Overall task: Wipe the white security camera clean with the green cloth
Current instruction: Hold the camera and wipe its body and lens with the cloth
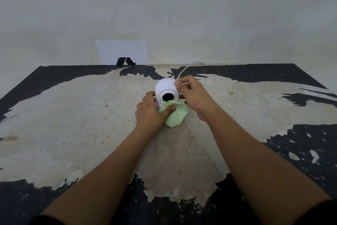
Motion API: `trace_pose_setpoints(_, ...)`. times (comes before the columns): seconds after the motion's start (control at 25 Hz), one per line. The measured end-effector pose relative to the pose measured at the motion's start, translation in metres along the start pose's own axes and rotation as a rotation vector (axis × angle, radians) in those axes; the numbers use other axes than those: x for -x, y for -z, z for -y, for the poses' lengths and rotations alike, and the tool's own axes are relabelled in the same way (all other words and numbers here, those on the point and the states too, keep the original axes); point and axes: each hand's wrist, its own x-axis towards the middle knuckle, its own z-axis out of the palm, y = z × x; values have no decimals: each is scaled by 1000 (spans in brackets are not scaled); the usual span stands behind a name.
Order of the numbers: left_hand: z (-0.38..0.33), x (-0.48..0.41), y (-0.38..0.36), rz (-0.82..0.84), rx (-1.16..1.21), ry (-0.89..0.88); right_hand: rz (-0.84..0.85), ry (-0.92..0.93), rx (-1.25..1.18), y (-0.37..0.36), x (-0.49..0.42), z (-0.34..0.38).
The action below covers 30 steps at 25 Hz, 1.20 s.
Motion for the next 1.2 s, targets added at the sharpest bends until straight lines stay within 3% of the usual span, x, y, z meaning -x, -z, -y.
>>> trace_pose_setpoints(0.28,5,10,11,89,-106,31,112,11,123,17,11,-6)
trace_pose_setpoints(0.48,4,6,20,126,-92,10,211,73,539,13,35,-31)
trace_pose_setpoints(0.64,14,-1,32,274,-172,-111,75,110,641,-8,22,-41)
trace_pose_setpoints(0.8,1,-6,56,346,367,3,10,75,622,-10,16,-50)
trace_pose_setpoints(0.88,-13,-12,60,333,485,47,-25,105,599,-15,16,-50)
trace_pose_setpoints(1.2,-23,-34,53,278,412,43,-359,62,598,-52,9,-39)
